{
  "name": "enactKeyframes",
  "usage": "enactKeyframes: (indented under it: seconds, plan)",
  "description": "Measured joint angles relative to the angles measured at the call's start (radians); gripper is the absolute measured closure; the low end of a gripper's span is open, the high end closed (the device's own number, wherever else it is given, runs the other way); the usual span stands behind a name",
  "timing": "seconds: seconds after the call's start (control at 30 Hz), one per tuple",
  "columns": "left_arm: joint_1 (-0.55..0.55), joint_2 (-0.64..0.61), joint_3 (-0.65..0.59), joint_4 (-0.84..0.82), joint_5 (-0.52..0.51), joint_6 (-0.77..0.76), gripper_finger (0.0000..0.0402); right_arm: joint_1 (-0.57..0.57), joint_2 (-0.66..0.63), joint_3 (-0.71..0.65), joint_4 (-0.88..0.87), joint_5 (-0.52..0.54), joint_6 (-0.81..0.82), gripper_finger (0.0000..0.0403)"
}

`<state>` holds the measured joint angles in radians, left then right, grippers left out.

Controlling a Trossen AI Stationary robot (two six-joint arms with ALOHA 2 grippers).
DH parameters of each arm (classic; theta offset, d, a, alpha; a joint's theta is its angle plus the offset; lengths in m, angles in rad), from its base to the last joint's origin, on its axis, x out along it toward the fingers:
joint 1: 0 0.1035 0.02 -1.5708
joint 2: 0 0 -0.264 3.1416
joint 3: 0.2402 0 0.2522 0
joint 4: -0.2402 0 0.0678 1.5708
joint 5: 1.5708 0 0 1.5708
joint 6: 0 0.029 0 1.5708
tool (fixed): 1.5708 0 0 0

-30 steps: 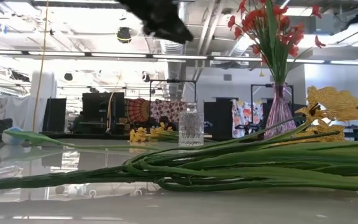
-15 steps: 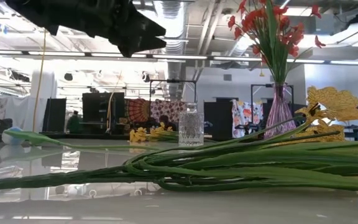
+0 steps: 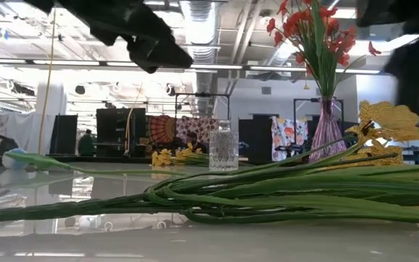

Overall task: Sort flowers into vase by color
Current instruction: Put the bottom yellow flower into the transparent flower vase

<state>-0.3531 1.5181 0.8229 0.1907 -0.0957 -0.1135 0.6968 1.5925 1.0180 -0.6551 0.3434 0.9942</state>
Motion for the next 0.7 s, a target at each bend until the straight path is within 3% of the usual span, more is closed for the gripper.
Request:
enactKeyframes:
  seconds: [0.07,0.23,0.37,0.5,0.7]
  plan:
    - [-0.038,0.034,0.04,-0.038,-0.045,-0.033,0.015,0.002,0.031,0.0,0.046,0.051,-0.056,0.0097]
    - [-0.094,0.122,0.09,-0.05,-0.048,-0.164,0.015,0.029,0.08,0.0,0.118,0.242,-0.201,0.0097]
    - [-0.11,0.166,0.123,-0.041,-0.103,-0.185,0.015,0.035,0.077,0.0,0.116,0.352,-0.247,0.0097]
    - [-0.112,0.207,0.14,-0.047,-0.152,-0.193,0.015,0.034,0.058,-0.001,0.123,0.376,-0.301,0.0097]
    - [-0.116,0.274,0.194,-0.013,-0.107,-0.251,0.015,0.049,0.057,-0.001,0.14,0.375,-0.297,0.0097]
